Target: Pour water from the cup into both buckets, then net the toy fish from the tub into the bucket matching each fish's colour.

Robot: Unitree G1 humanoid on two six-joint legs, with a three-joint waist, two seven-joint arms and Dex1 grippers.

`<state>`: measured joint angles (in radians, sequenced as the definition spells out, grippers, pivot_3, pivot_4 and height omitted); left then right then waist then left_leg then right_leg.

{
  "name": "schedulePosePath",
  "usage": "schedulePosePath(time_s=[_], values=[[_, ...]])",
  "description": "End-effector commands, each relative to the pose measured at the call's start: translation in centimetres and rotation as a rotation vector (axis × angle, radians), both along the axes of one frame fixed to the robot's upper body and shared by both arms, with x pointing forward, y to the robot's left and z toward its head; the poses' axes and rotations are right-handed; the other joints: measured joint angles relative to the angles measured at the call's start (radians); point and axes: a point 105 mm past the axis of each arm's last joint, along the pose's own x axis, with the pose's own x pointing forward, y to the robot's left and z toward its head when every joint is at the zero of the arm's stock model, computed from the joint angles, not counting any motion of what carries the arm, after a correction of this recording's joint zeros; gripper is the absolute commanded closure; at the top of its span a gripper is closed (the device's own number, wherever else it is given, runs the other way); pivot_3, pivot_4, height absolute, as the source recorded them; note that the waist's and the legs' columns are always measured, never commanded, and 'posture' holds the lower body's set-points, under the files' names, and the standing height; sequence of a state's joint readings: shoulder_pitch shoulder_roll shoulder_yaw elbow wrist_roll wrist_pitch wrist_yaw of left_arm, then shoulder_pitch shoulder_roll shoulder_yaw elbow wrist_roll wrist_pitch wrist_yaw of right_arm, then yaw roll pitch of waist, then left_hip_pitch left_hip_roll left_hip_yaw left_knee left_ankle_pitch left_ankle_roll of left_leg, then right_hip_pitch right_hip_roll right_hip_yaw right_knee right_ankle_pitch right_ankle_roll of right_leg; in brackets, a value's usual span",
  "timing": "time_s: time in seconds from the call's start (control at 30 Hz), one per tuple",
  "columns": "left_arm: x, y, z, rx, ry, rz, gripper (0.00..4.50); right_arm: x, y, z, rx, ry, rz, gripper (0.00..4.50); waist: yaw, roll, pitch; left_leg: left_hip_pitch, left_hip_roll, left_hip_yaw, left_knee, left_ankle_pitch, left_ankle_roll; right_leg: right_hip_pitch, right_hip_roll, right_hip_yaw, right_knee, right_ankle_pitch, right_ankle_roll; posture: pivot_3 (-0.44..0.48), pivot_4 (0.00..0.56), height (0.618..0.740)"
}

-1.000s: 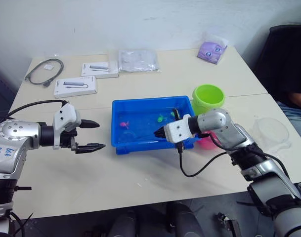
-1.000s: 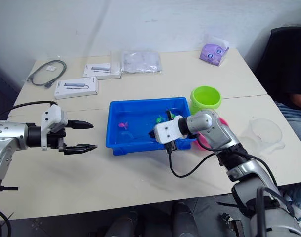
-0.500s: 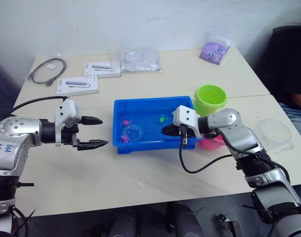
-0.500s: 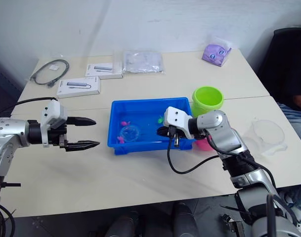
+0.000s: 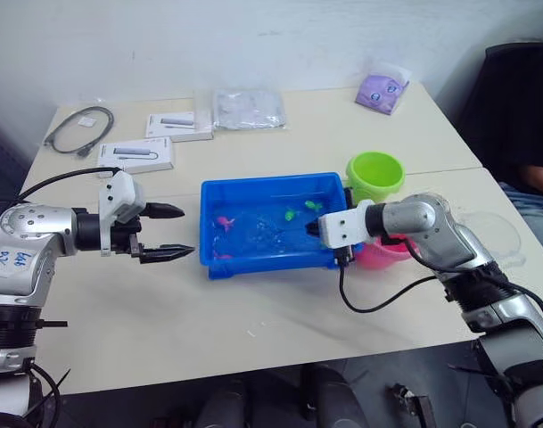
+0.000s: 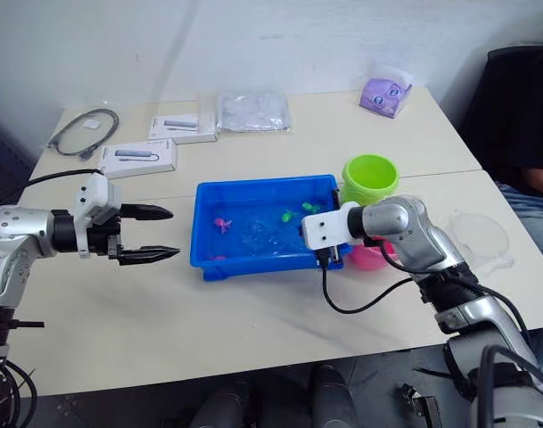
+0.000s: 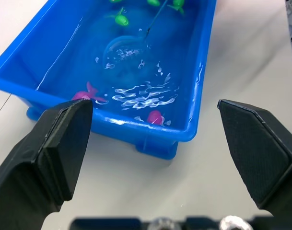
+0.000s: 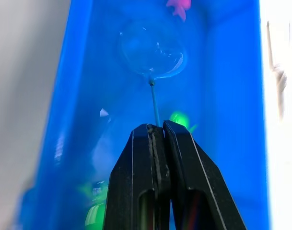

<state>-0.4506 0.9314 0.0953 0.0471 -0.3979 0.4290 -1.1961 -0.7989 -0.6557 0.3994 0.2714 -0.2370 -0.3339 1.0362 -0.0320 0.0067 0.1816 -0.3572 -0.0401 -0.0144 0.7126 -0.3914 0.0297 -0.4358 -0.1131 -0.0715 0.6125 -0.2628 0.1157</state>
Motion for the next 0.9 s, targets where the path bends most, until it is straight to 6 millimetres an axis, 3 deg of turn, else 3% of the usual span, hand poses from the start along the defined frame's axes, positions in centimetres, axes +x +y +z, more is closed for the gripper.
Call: schedulePosePath(time_s=[0.03,0.2,0.3,0.4,0.5,0.63,0.8,0.9], values=[[-0.6,0.5,0.6,0.035,-0.028,-0.006,0.01,-0.6,1.2,-0.4,-0.032,-0.039,0.092,4.5,0.0,0.0,0.0,0.0,0.0,0.0,0.0,0.0,0.0,0.0,0.0,0.0,0.0,0.0,0.0,0.0,0.15,0.735],[-1.2,0.6,0.6,0.039,-0.029,-0.003,0.01,-1.7,2.9,-1.2,0.037,0.073,0.132,4.5,0.004,0.0,0.0,0.0,0.0,-0.001,0.001,0.0,0.0,0.002,0.0,-0.001,-0.001,0.0,0.0,0.0,0.15,0.735],[-1.3,0.4,0.8,0.021,-0.03,-0.004,0.01,-2.1,3.7,-0.2,0.202,0.243,0.069,4.5,0.005,0.0,0.0,0.0,0.0,-0.004,0.002,0.0,0.0,0.004,-0.001,-0.003,-0.001,0.0,0.0,0.0,0.15,0.735],[-1.3,-0.1,1.2,-0.012,-0.026,-0.015,0.01,-2.0,3.2,0.7,0.324,0.415,-0.026,4.5,0.005,0.0,0.0,0.0,0.001,-0.004,0.003,0.0,0.0,0.005,-0.001,-0.003,-0.001,0.0,0.0,0.0,0.15,0.735],[-1.4,-0.8,1.7,-0.06,-0.02,-0.046,0.01,-2.3,2.1,1.1,0.38,0.53,-0.083,4.5,0.006,0.0,0.0,0.0,0.001,-0.004,0.002,0.0,0.0,0.005,-0.001,-0.003,-0.001,0.0,0.0,0.0,0.15,0.735],[-1.2,-2.7,3.0,-0.151,-0.016,-0.122,0.01,-3.0,-0.2,2.0,0.435,0.55,-0.162,4.5,0.016,0.0,0.0,0.0,0.0,-0.005,0.003,0.0,0.0,0.005,-0.001,-0.003,-0.001,0.0,0.0,0.0,0.15,0.735],[-0.6,-5.3,3.8,-0.208,-0.007,-0.236,0.01,-4.0,-4.1,4.2,0.577,0.509,-0.346,4.5,0.034,0.001,0.001,0.0,-0.001,-0.004,0.003,0.0,0.0,0.005,-0.002,-0.004,-0.001,0.0,0.0,0.0,0.15,0.735],[-0.1,-8.1,3.9,-0.238,-0.008,-0.334,0.01,-6.1,-7.8,5.6,0.649,0.426,-0.488,4.5,0.052,0.001,0.001,0.0,-0.001,-0.004,0.004,0.0,0.0,0.006,-0.001,-0.004,-0.001,0.0,0.0,0.0,0.15,0.735]])
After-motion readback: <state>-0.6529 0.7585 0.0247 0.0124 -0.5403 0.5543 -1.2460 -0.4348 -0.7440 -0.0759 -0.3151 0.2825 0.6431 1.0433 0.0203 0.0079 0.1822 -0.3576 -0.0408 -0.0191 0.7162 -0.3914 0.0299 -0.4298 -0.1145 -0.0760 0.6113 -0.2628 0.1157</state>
